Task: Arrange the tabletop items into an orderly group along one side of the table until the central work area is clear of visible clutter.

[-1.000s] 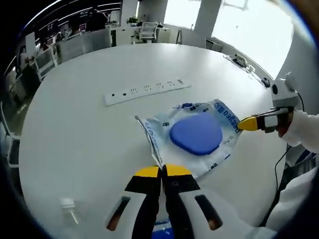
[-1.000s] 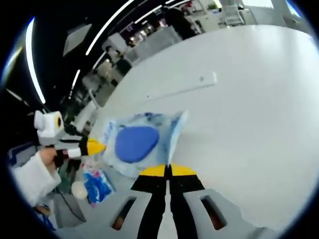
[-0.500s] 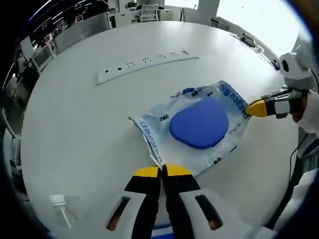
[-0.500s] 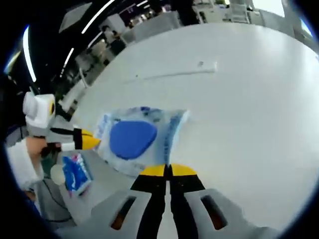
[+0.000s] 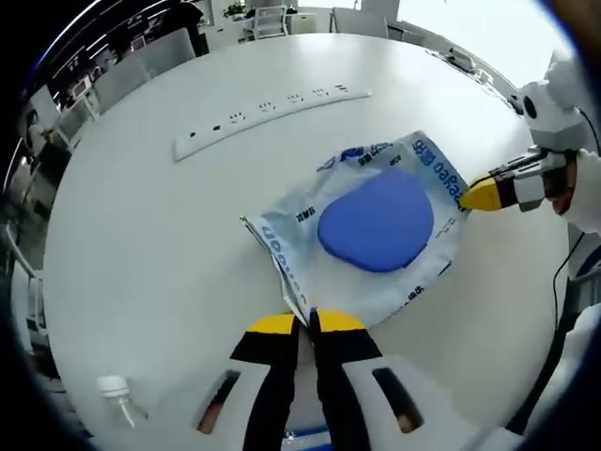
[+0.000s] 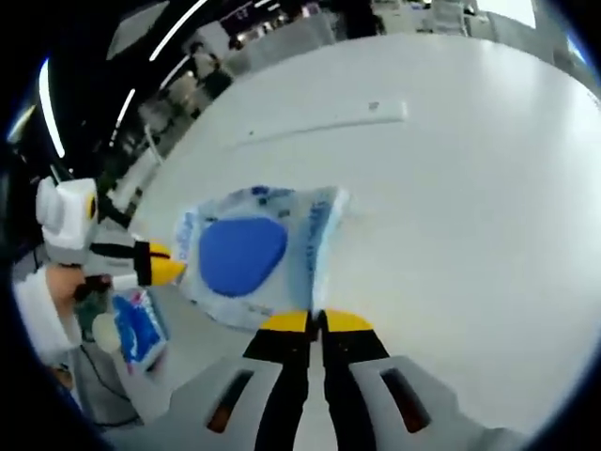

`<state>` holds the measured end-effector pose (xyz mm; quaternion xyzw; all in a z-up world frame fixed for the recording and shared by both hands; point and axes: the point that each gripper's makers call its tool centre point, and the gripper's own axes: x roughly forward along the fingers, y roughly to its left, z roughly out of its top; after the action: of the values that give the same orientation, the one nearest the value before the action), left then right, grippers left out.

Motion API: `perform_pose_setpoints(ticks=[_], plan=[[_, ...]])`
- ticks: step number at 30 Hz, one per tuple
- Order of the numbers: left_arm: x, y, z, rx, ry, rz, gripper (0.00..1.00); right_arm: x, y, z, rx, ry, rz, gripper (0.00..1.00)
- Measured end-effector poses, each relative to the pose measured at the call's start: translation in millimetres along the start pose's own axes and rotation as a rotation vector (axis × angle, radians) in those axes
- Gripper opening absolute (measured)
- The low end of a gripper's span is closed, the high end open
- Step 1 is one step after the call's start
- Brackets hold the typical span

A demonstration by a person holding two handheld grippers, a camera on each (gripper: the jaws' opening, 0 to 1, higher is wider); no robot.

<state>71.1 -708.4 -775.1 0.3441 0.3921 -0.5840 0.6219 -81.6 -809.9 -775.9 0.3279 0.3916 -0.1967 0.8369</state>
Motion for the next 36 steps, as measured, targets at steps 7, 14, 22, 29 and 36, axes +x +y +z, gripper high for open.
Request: perform_pose_setpoints(ticks=[7,14,22,29,36], plan=[[-3,4.2,1.9,0.006,-0.007,0.017,0.10,-2,4,1.0,-0.054,-0.010,-0.012,0.03],[-16,7.5,10.6,-0.024,-0.060,0.026,0.29,-10,4,13.2,-0.040,-0.078,-0.013,0.19],[-47,0.1,28.9,-0.091,-0.227,-0.022,0.38,-36,30,31.5,-0.190,-0.200,0.097,0.24],[-85,-7.9,32.1,-0.138,-0.366,-0.009,0.42,-75,41,26.8,-0.176,-0.315,0.152,0.26],[-114,-25.4,16.2,-0.140,-0.420,-0.006,0.47,-118,52,26.8,-0.073,-0.432,0.214,0.31]])
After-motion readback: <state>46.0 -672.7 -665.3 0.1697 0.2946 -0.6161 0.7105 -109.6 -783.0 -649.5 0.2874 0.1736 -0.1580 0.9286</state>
